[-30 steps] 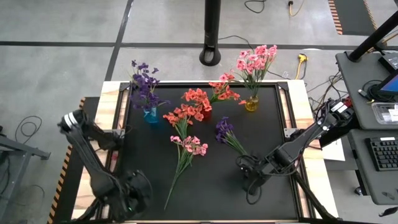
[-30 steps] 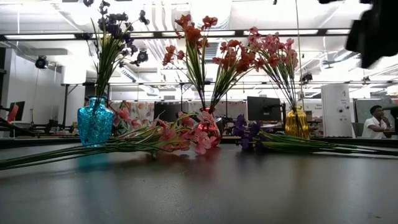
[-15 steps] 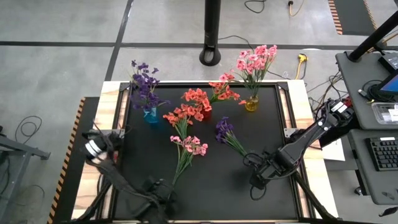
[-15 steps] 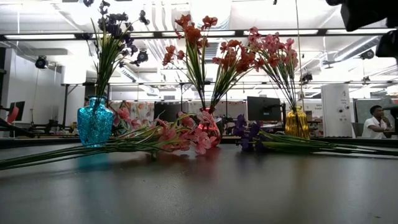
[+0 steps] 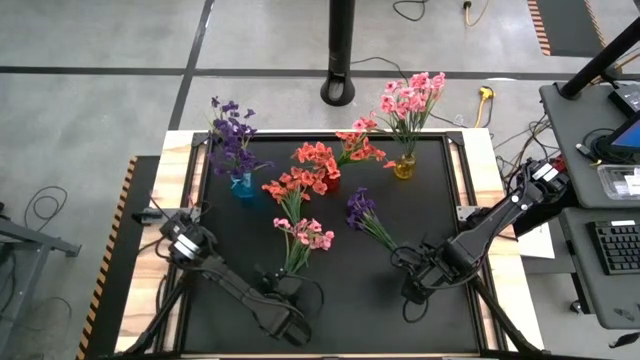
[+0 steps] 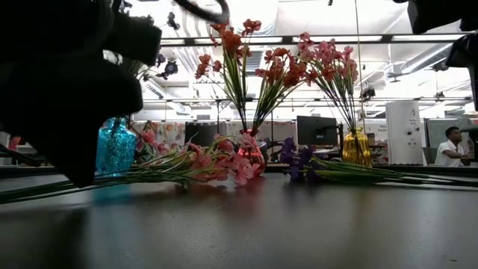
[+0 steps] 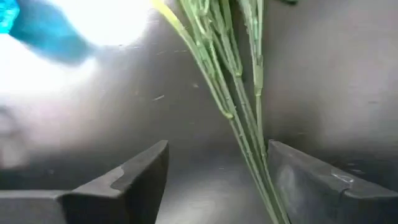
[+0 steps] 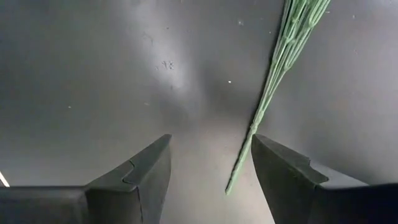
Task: Sort flowers into vase by color
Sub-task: Put the pink flowers into the yellow vase
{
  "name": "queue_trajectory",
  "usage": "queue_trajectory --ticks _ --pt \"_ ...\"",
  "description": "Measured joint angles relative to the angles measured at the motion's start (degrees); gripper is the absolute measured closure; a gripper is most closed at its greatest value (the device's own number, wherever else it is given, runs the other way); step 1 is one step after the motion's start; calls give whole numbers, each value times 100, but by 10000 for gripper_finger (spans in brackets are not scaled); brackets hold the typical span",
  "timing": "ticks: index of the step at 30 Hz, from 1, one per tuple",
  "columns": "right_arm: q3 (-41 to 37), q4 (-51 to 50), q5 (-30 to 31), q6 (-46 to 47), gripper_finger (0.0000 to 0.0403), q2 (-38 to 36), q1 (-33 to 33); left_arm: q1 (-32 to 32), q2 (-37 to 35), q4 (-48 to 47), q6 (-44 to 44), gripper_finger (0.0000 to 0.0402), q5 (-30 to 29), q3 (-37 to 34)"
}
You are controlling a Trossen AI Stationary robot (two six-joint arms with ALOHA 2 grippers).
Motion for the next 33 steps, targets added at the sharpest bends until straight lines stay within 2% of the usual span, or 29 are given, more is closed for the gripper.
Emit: queue_trajectory --ticks 7,13,17,23,30,33 --pt "0 57 140 -3 193 0 0 18 18 131 29 185 -45 -125" --pt "0 141 140 -1 193 -2 0 136 11 677 636 227 149 -222" --pt "0 156 140 -3 193 -2 0 192 7 775 743 281 212 -220" --pt "0 172 144 -113 193 -2 0 204 7 723 958 386 307 -220" --pt "0 174 151 -272 193 -2 9 163 -262 691 1587 398 555 -215" --pt "0 228 385 -361 193 -2 104 78 -561 694 1883 400 495 -213"
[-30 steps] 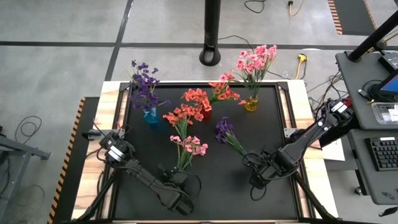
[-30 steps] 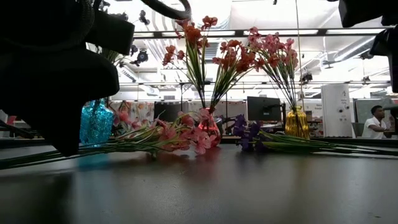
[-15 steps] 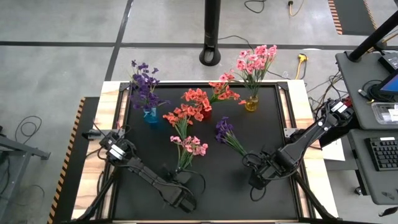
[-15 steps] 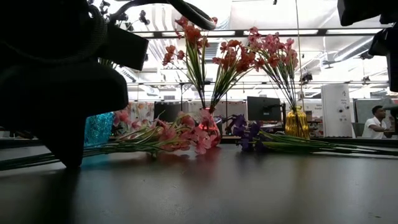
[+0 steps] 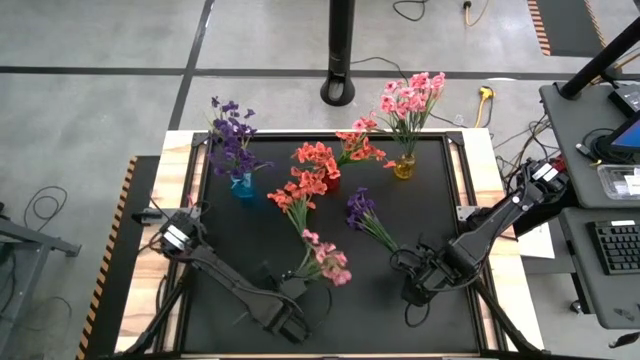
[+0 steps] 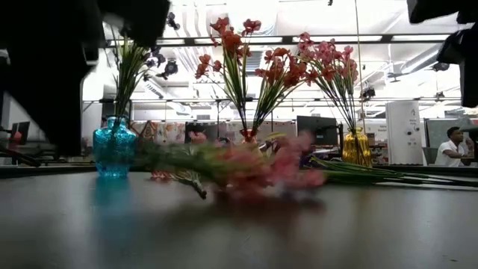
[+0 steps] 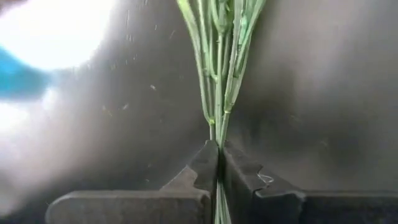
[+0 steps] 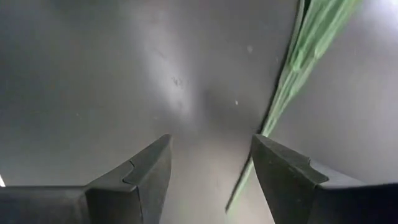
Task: Sort flowers into vase by color
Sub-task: Put the pink flowers into the yellow vase
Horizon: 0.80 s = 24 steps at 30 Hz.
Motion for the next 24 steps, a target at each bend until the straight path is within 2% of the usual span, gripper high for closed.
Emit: queue_trajectory --ticks 8,12,15,17,20,24 --pt "-126 607 1301 -243 193 0 337 -136 -1253 72 796 401 -1244 -9" --pt "-423 1695 1975 -815 193 -2 399 -214 -1867 394 1373 401 -2181 -27" --pt "-763 3100 2805 -1769 193 -2 399 -246 -2176 1379 2513 401 -2516 -190" --pt "-1045 4267 3221 -2693 193 -2 392 -237 -2357 2429 3472 401 -2534 -475" --pt "-1426 6220 3431 -4120 193 -2 334 -115 -2635 3981 4761 401 -2498 -1093" --pt "-1968 8891 3533 -5641 193 2 271 89 -2923 5677 5761 401 -2554 -2085"
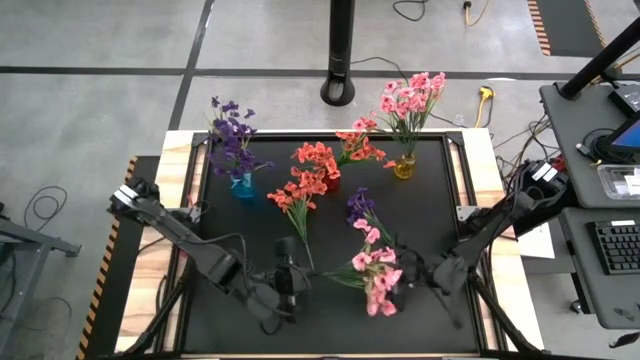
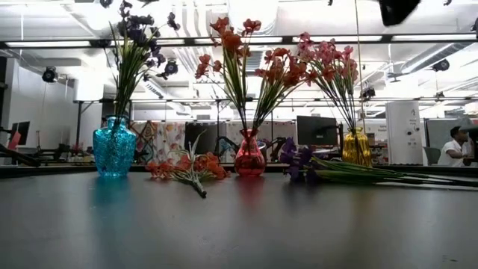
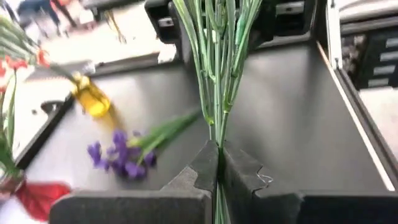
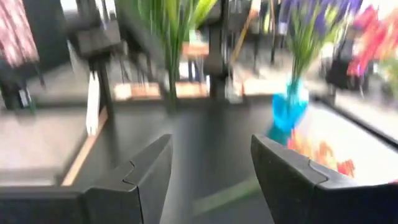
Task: Sort flowers into vase by color
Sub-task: Put the pink flowers into the yellow vase
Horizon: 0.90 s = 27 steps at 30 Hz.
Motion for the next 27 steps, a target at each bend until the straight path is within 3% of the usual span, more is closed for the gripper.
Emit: queue_trajectory --ticks 5,8,10,20,27 --pt "-413 2178 -519 -1075 193 203 -264 213 -129 2541 1018 401 166 -1082" --pt "-412 2600 -1241 -1161 193 388 -528 388 -104 3715 1318 402 164 -1494" --pt "-290 2638 -1384 -1185 193 528 -674 473 -83 4229 1445 402 162 -1642" --pt "244 2704 -1469 -1355 189 837 -945 579 47 4522 1499 402 76 -1753" --pt "390 2678 -1706 -1351 139 837 -1011 669 69 4675 1491 402 -289 -1753"
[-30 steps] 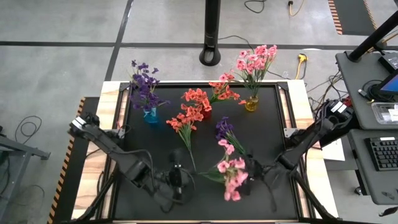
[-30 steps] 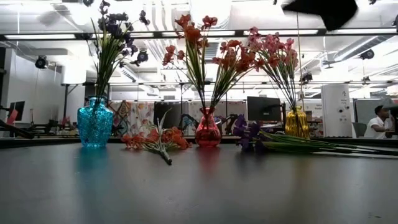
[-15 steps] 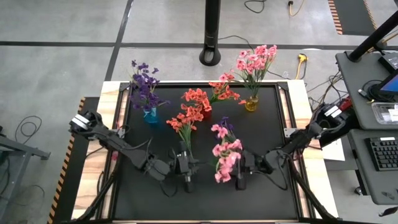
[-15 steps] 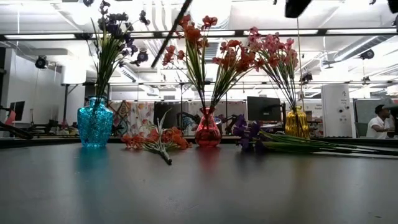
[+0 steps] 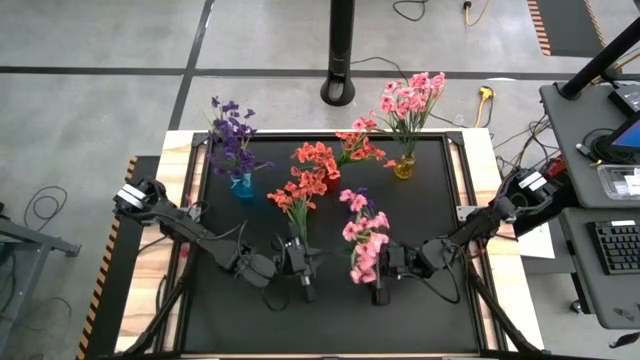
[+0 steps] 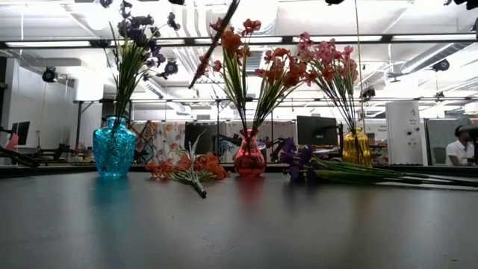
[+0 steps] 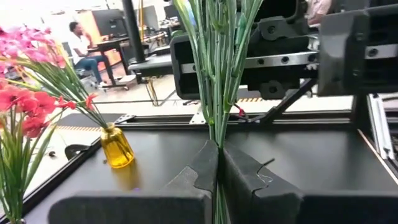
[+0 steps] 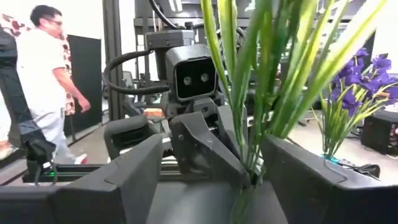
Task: Sort flowers into vase by color
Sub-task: Put the pink flowers into the yellow vase
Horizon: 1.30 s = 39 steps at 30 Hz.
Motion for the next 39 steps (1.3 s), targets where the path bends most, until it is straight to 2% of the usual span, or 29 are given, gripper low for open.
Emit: queue_trajectory --ticks 7,14,20,32,36,39 --pt "11 13 -17 141 112 0 -202 71 289 534 191 402 -22 0" --pt "11 -7 2 240 136 0 -356 95 366 645 231 401 -5 50" --pt "11 -9 2 251 191 0 -380 95 366 647 244 401 -7 50" --pt "77 -159 6 317 335 -7 -383 95 366 647 177 398 -7 50" --pt "85 -285 9 316 380 -63 -383 85 363 621 115 370 1 50" --pt "85 -720 20 438 389 -260 -383 29 283 347 75 328 0 50"
